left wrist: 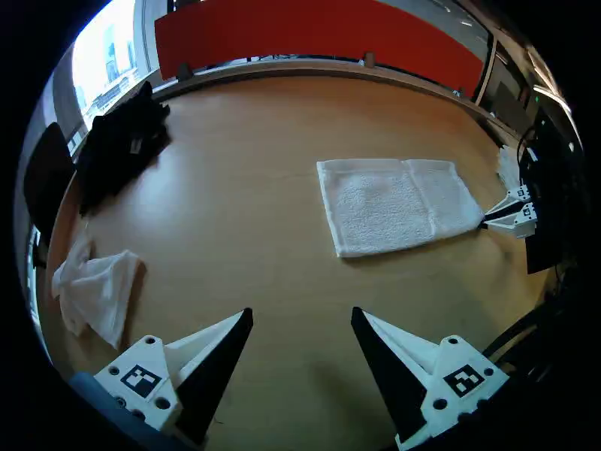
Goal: Fold towel
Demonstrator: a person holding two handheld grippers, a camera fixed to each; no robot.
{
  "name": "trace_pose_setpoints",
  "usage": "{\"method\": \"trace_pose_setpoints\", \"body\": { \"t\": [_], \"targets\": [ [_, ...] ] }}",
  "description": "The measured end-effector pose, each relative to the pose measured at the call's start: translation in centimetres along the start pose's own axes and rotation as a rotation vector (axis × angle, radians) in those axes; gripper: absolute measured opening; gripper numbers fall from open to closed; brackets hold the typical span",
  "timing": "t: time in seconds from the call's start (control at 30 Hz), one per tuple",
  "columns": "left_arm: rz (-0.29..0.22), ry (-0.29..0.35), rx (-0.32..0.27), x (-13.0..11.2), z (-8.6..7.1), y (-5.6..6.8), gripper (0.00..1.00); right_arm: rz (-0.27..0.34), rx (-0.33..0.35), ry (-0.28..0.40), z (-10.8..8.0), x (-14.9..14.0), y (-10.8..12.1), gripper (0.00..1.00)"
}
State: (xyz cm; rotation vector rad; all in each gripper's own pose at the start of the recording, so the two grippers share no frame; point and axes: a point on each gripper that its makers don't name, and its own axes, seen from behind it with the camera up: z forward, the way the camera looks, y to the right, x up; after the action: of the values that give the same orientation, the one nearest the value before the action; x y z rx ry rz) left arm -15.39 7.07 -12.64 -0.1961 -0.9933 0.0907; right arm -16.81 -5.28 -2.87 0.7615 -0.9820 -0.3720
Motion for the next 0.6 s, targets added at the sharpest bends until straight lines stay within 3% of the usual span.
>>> {"method": "trace_pose_setpoints", "body": {
  "t": [0.3,0.6],
  "targets": [
    [-0.005,0.002,0.002,0.1,0.1,-0.2,0.98,-0.008,-0.014,0.018,-0.6,1.1,0.0,0.04],
    [-0.007,0.014,0.004,0.6,0.0,-0.4,0.98,-0.028,-0.041,0.071,-2.3,4.4,0.7,0.04]
  ]
}}
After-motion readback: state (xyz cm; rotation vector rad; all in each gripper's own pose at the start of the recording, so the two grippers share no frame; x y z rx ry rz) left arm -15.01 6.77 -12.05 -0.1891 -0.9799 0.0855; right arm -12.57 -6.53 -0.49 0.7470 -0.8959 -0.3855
